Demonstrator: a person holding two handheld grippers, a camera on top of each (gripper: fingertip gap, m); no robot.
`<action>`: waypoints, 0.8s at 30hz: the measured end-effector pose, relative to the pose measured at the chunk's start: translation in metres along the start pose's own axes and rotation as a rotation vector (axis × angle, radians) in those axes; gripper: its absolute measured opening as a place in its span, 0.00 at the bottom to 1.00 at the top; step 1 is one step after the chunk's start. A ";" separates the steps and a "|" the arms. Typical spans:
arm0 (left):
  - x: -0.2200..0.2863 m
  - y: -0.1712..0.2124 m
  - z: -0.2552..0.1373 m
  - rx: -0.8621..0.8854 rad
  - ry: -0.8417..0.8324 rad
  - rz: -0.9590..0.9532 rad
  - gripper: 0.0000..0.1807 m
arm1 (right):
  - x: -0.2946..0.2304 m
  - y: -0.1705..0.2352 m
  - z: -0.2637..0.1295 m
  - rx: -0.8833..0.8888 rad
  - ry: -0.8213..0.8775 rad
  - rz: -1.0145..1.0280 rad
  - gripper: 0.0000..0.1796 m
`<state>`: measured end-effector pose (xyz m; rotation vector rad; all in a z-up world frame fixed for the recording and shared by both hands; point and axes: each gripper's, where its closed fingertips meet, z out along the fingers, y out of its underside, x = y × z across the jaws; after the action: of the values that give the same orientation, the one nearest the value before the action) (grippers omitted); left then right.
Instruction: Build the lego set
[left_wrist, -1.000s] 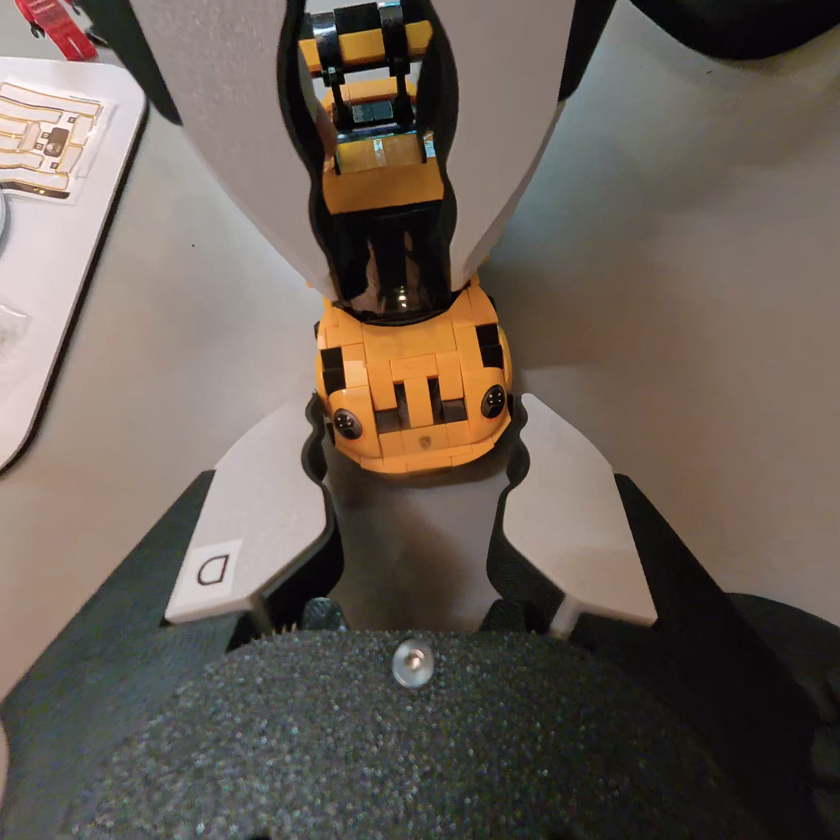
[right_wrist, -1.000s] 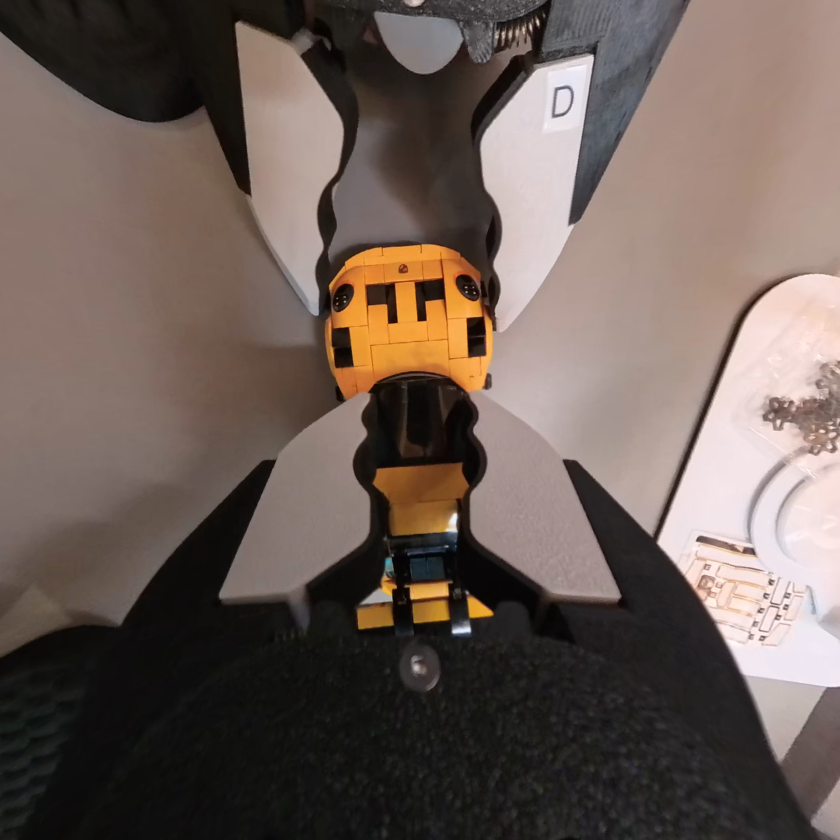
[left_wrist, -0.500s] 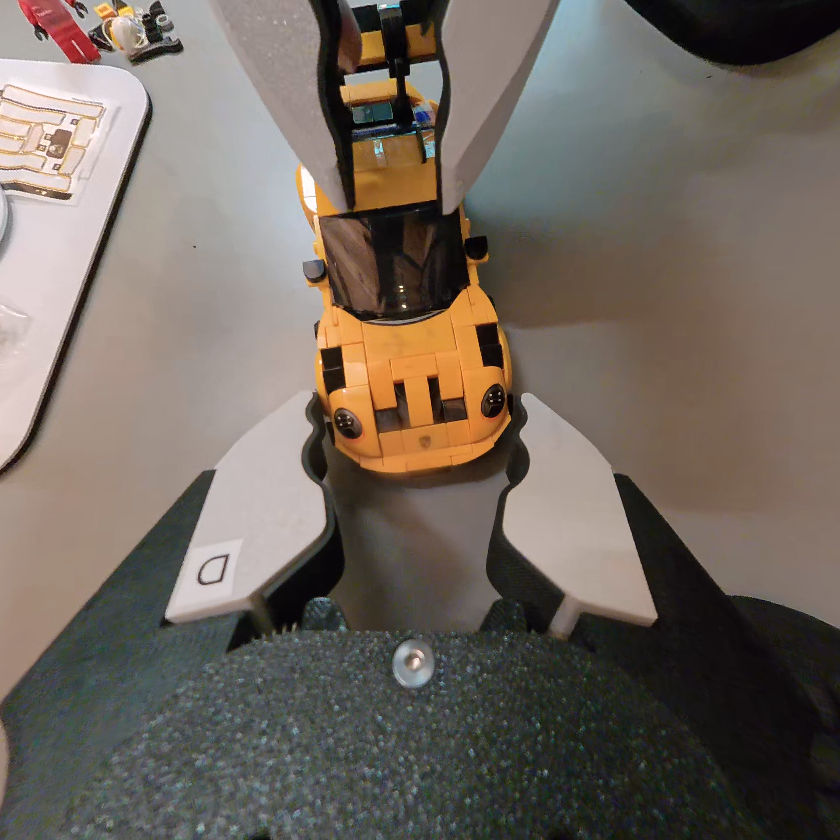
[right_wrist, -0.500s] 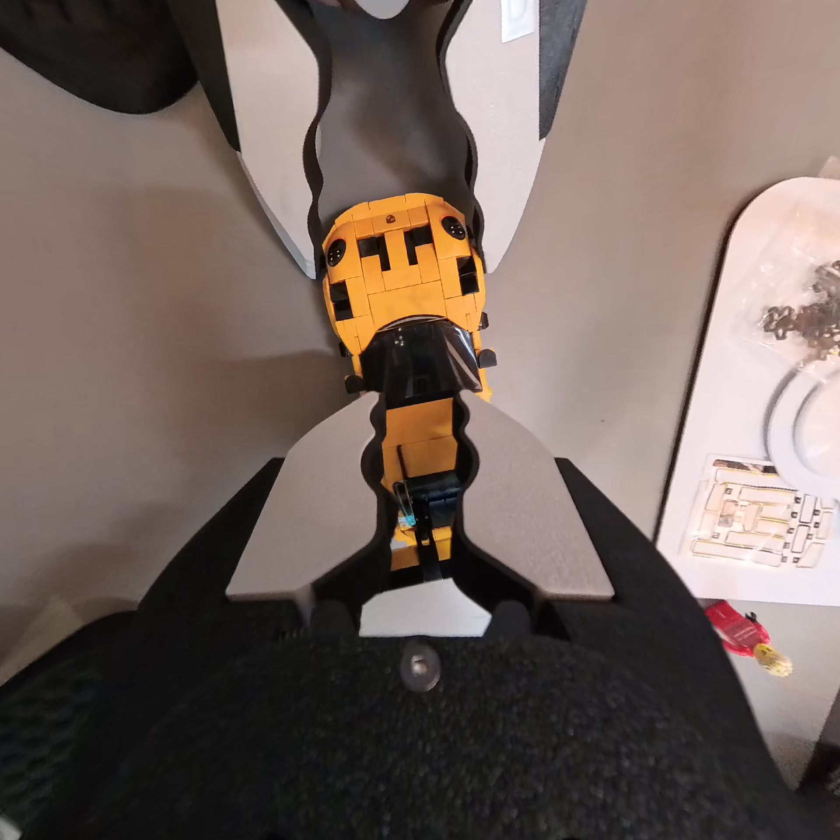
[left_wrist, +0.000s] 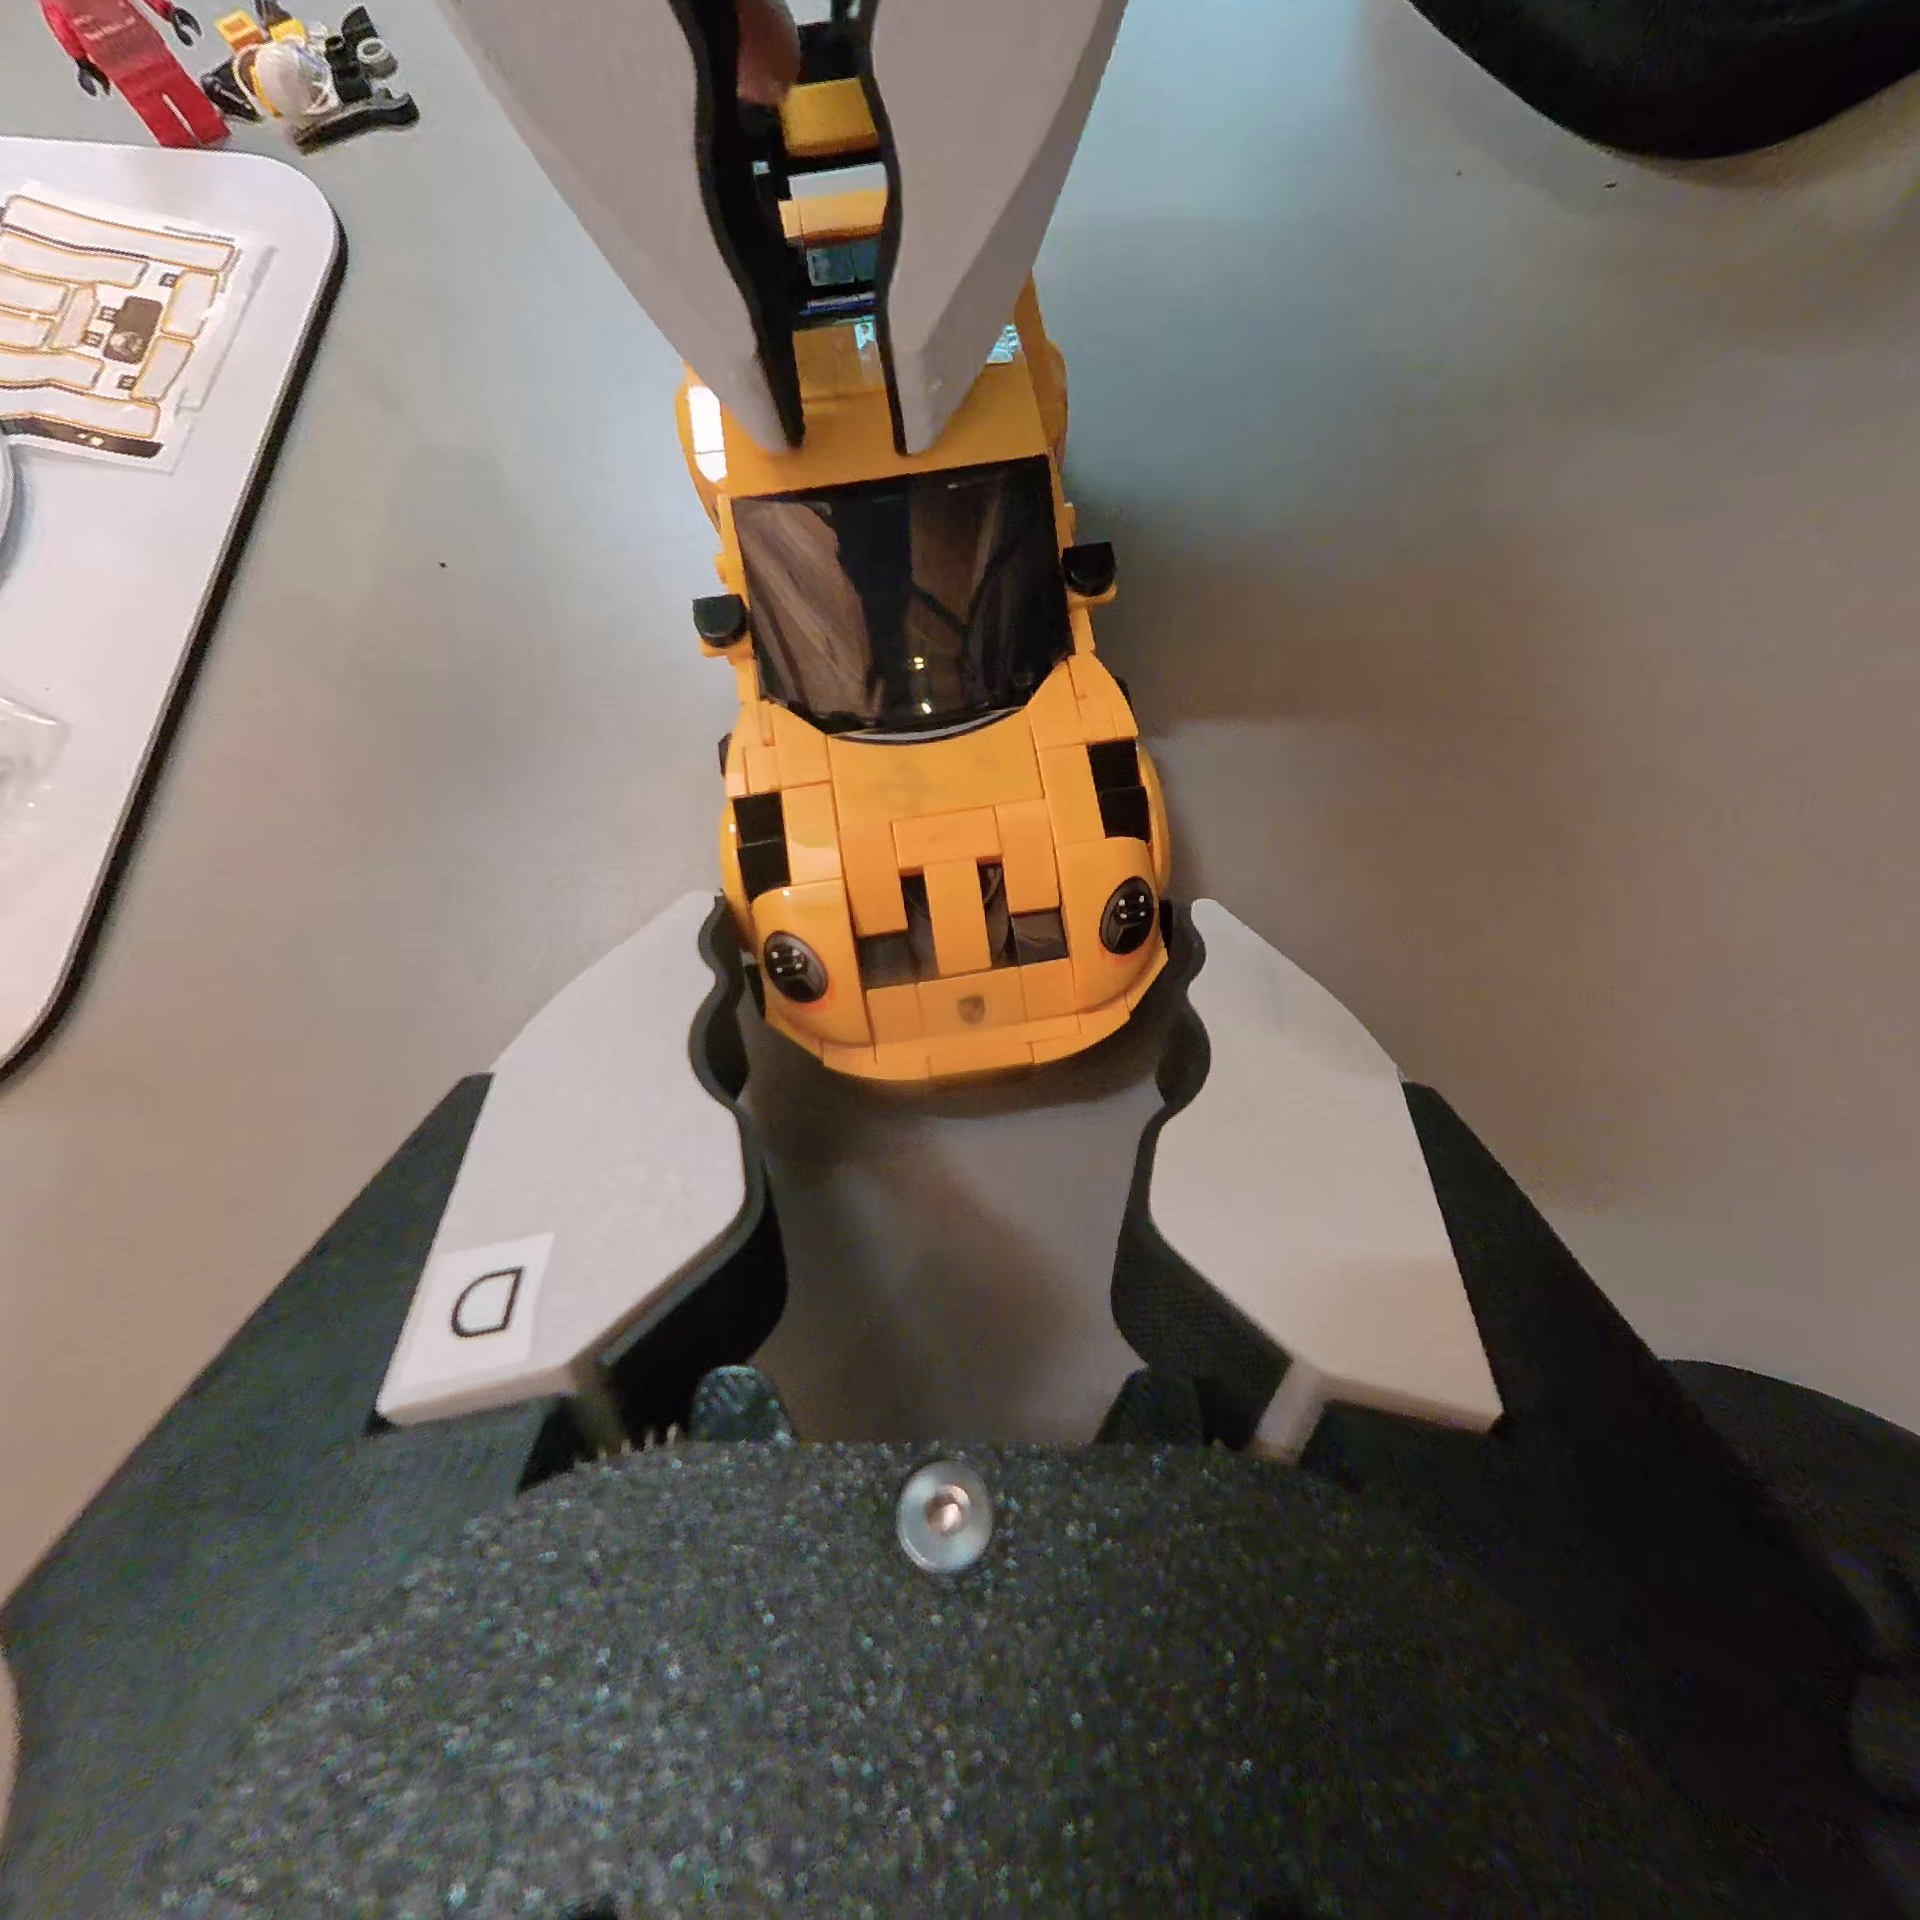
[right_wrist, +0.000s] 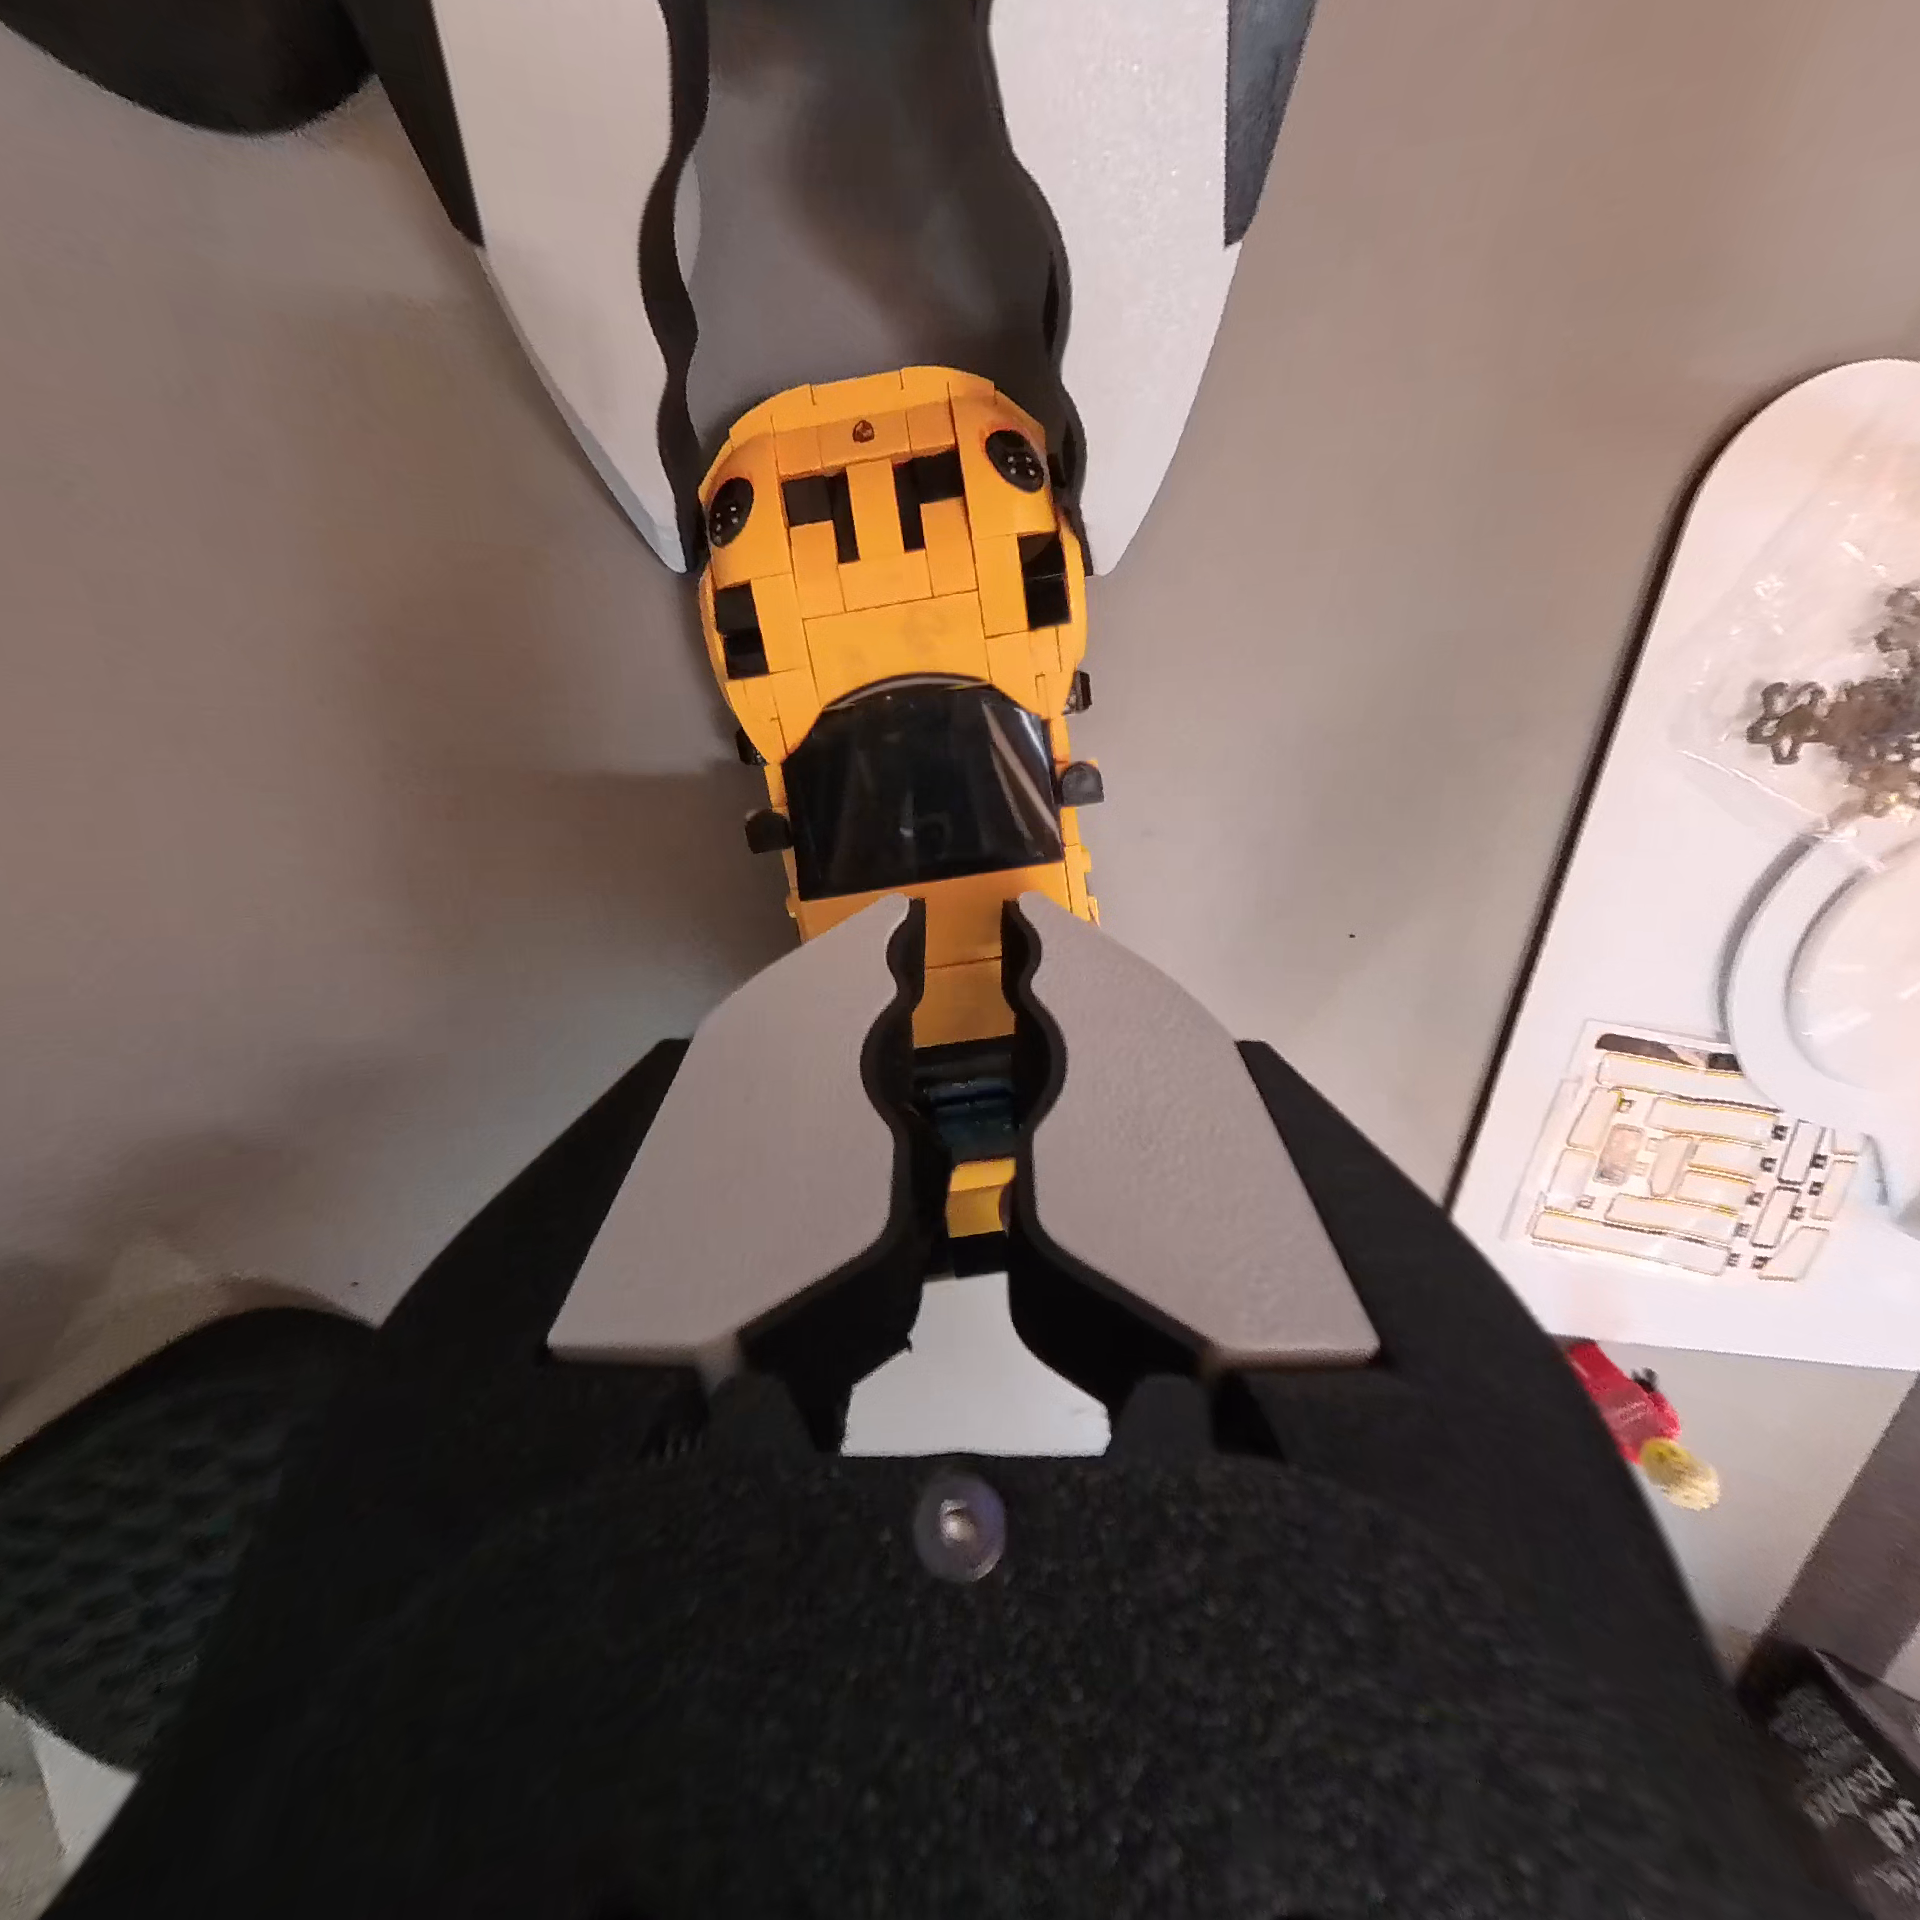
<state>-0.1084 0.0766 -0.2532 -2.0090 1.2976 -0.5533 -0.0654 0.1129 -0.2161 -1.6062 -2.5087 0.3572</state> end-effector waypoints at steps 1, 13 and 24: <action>0.000 0.000 0.000 0.001 0.000 0.000 0.43 | 0.000 0.000 0.000 -0.013 -0.001 -0.006 0.07; 0.000 0.000 0.000 -0.001 0.001 -0.002 0.43 | -0.002 0.000 0.002 -0.035 0.007 -0.009 0.00; 0.000 0.000 0.000 -0.003 -0.001 -0.001 0.43 | -0.004 -0.018 0.000 0.031 0.104 -0.060 0.06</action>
<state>-0.1081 0.0762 -0.2532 -2.0121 1.2973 -0.5513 -0.0794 0.1017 -0.2107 -1.4952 -2.4556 0.2959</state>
